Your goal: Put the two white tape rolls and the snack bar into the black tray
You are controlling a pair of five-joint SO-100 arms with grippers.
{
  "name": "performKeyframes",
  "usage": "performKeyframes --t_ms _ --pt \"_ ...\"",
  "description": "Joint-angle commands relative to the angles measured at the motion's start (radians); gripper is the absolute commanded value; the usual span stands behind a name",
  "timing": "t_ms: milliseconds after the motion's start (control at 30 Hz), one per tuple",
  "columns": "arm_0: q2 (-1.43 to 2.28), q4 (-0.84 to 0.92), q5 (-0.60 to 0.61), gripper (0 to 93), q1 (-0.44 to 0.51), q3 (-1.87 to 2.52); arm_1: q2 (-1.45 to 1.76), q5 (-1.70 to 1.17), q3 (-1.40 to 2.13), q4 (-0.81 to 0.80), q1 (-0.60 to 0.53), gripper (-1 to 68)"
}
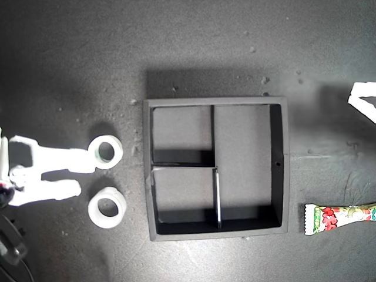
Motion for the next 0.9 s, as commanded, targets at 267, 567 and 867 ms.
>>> performKeyframes --t_ms 267,567,867 --pt "-0.925 0.135 -0.005 21.4 0.0 -0.629 -0.158 -0.486 -0.756 0.249 -0.121 10.7" --pt "-1.132 0.172 -0.1 20.3 0.003 -0.663 -0.884 -0.566 -1.451 0.488 -0.38 13.9" --pt "-1.221 0.156 -0.098 18.0 -0.034 -0.669 -1.0 -0.187 -1.292 0.549 -0.569 18.7"
